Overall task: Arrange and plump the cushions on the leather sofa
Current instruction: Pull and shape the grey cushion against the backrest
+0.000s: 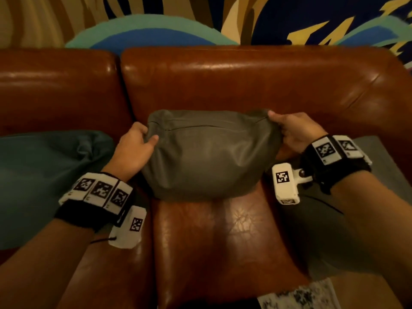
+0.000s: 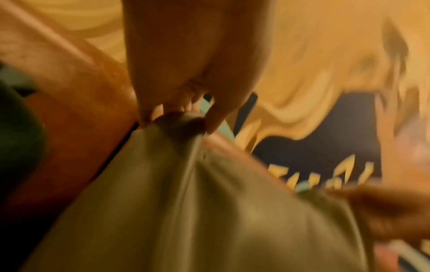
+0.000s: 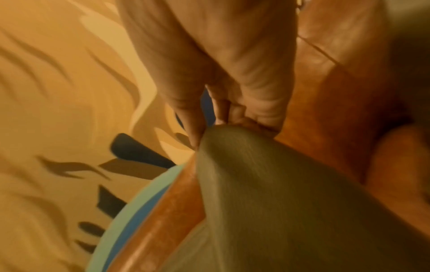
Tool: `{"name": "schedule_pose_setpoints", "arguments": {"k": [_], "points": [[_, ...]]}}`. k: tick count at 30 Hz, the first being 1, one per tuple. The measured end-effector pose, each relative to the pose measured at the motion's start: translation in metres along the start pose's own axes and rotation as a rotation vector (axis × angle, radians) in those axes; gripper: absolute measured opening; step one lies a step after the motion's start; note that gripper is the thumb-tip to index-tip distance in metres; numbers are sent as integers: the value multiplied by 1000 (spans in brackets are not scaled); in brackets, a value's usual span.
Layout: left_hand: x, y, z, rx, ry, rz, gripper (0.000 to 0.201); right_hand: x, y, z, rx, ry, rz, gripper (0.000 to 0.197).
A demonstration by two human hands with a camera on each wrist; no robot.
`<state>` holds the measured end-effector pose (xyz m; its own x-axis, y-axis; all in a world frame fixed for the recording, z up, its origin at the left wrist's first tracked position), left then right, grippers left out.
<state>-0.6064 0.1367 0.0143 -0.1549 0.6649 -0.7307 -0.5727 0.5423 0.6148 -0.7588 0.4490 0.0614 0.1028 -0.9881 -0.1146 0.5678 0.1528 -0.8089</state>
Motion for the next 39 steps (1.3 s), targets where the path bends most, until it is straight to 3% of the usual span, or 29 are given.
{"name": "schedule_pose_setpoints", "arguments": {"k": [3,5,7,10,12,15,16,20,22,23,25,27,28,30,31,32,34,37,39], "points": [[-24,-5,16,64,131,145,24,-15,-9,12,-126,27,47,11],[-31,-4,26,107,243,222,29,-32,-11,11,-182,74,7,13],[-22,-3,24,134,295,114,37,-39,0,-3,-144,166,42,21],[9,-1,12,166,212,-118,47,-34,20,-26,-64,279,109,31],[15,-9,3,84,204,-172,52,-23,24,-32,-63,280,95,38],[12,-19,-5,-67,-17,114,72,-13,25,-34,0,197,36,51],[9,-18,-7,-74,-40,175,65,-13,25,-35,-1,181,54,50],[-12,0,-7,18,108,-47,30,-27,17,-32,-223,234,86,11],[-16,2,-2,49,160,-83,25,-37,15,-25,-291,282,58,11],[-13,0,-2,36,154,-82,21,-41,15,-23,-308,316,91,14],[-2,-3,-2,-8,94,-99,21,-40,17,-22,-304,420,439,27],[9,9,1,81,76,-152,35,-15,12,-11,-531,522,837,34],[11,20,3,145,97,-180,38,12,11,-2,-756,491,908,34],[12,31,6,229,98,-198,40,77,24,19,-1073,221,923,33],[13,34,9,250,94,-203,41,109,36,28,-1064,16,904,36],[12,33,10,246,94,-226,41,136,48,32,-963,-173,917,41],[7,22,12,214,102,-282,42,164,72,34,-764,-375,1048,49],[-4,0,12,164,59,-286,42,133,82,13,-826,-303,1398,52],[-7,-6,10,173,37,-285,40,85,72,-15,-732,-147,1466,52]]}}
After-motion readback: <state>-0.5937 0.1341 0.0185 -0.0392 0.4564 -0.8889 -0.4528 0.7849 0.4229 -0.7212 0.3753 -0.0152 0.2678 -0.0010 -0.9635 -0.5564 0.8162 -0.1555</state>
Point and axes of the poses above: each hand's wrist, its own z-axis away from the middle knuckle, its own x-axis out of the palm, y = z × x, the point moved 3 cm from there along -z, towards the middle knuckle, and after that the axes turned 8 degrees about -z, right-handed, at the moved point
